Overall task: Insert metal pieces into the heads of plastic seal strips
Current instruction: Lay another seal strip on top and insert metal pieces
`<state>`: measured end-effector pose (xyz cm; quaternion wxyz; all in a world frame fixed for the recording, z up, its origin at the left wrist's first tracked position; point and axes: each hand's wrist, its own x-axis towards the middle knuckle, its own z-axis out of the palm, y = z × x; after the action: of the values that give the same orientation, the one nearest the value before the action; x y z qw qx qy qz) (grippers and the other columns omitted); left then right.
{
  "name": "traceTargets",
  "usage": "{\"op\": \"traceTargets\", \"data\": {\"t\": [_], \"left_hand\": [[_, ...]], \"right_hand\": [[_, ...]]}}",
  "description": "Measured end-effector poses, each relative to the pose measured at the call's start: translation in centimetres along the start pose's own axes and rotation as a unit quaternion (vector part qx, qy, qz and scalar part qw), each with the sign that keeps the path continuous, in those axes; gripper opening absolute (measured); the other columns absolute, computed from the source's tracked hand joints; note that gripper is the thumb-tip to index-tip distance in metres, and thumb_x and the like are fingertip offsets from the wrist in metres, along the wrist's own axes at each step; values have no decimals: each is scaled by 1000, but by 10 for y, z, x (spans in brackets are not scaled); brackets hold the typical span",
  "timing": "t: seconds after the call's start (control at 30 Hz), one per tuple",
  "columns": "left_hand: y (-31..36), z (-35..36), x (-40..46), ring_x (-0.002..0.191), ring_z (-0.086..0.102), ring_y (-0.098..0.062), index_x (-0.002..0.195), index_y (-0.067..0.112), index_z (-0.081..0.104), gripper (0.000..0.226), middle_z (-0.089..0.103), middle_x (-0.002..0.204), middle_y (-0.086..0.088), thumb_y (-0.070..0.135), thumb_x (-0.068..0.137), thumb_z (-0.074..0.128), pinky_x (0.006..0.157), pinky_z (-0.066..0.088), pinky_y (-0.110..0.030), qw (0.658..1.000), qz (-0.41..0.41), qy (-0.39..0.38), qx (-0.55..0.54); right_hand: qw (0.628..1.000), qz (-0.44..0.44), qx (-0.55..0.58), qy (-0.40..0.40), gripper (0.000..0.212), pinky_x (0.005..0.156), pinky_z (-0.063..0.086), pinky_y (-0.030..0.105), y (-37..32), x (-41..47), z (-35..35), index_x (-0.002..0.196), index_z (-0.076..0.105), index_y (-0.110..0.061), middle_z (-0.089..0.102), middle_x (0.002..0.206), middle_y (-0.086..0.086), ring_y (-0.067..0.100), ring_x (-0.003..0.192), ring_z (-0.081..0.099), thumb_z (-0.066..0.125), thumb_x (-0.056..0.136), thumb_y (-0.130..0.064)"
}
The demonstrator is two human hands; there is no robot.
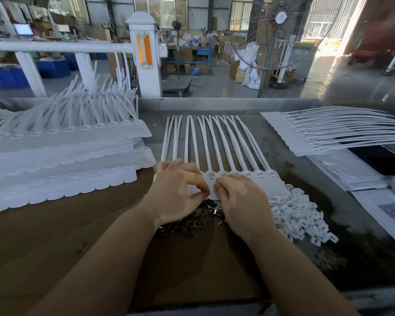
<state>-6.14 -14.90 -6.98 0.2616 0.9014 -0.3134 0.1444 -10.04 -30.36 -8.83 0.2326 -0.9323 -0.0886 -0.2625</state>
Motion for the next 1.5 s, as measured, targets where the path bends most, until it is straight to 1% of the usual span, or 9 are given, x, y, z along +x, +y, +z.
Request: {"op": "traceTargets", "data": {"t": [0.17, 0.33, 0.43, 0.63, 0.8, 0.97, 1.13, 1.33, 1.5], "left_hand": [[2, 3, -1, 93, 41, -1, 85, 37, 72, 6, 48, 83, 24, 38, 81, 68, 90, 20, -27, 996, 23, -85, 5], [2, 6, 1, 94, 41, -4, 90, 36, 74, 11, 48, 84, 21, 39, 83, 65, 93, 21, -28, 995, 20, -96, -4], [2, 7, 1, 94, 41, -5, 91, 34, 74, 12, 47, 85, 20, 38, 84, 64, 93, 21, -27, 995, 20, -101, -5], [1, 7, 1, 94, 44, -4, 95, 32, 74, 14, 48, 86, 19, 35, 86, 63, 95, 28, -31, 994, 28, -103, -21], [2, 7, 0, 88, 38, 8, 100, 36, 73, 17, 45, 84, 23, 38, 84, 66, 91, 31, -29, 990, 48, -124, -50], [2, 8, -1, 89, 39, 11, 94, 34, 74, 18, 45, 82, 26, 40, 77, 72, 87, 29, -25, 988, 38, -123, -83], [4, 9, 0, 89, 45, -1, 90, 27, 77, 12, 49, 82, 23, 31, 80, 72, 92, 36, -30, 989, 20, -117, -90], [3, 5, -1, 87, 48, -1, 87, 24, 76, 9, 53, 83, 17, 23, 79, 74, 77, 40, -14, 982, 2, -120, -145], [4, 5, -1, 89, 49, -2, 86, 29, 75, 18, 56, 89, 14, 37, 71, 78, 81, 40, -19, 982, 3, -137, -129]], "right_hand": [[1000, 8, 9, 4, 19, 72, 41, 28, 1, 0, 1, 74, 63, -6, 62, 76, 3, 20, 74, 53, 54, 90, -9], [1000, 5, 6, 4, 19, 70, 37, 24, 2, 1, 2, 72, 62, -6, 61, 74, 4, 20, 73, 53, 54, 89, -8], [1000, 1, 2, -1, 19, 71, 39, 26, 3, 1, 2, 72, 62, -7, 61, 75, 4, 20, 74, 53, 54, 89, -9], [1000, 3, 1, 9, 19, 68, 36, 24, 2, 1, 3, 69, 61, -7, 60, 72, 3, 19, 71, 52, 55, 88, -7], [1000, 4, 16, 4, 19, 70, 40, 28, 3, 1, 3, 71, 62, -7, 61, 74, 3, 20, 74, 52, 54, 88, -8], [1000, -1, 13, 5, 18, 71, 42, 28, 2, 0, 2, 72, 63, -8, 62, 76, 3, 19, 75, 54, 53, 88, -8], [1000, 0, 12, 3, 20, 71, 40, 27, 3, 0, 2, 73, 63, -7, 61, 76, 3, 18, 75, 53, 52, 89, -9], [1000, 6, 16, 5, 21, 68, 37, 24, 4, 0, 2, 70, 60, -8, 60, 73, 2, 17, 73, 50, 53, 89, -10], [1000, 6, 13, 11, 20, 64, 32, 19, 4, 1, 2, 67, 60, -8, 59, 70, 1, 17, 70, 51, 54, 87, -7]]}}
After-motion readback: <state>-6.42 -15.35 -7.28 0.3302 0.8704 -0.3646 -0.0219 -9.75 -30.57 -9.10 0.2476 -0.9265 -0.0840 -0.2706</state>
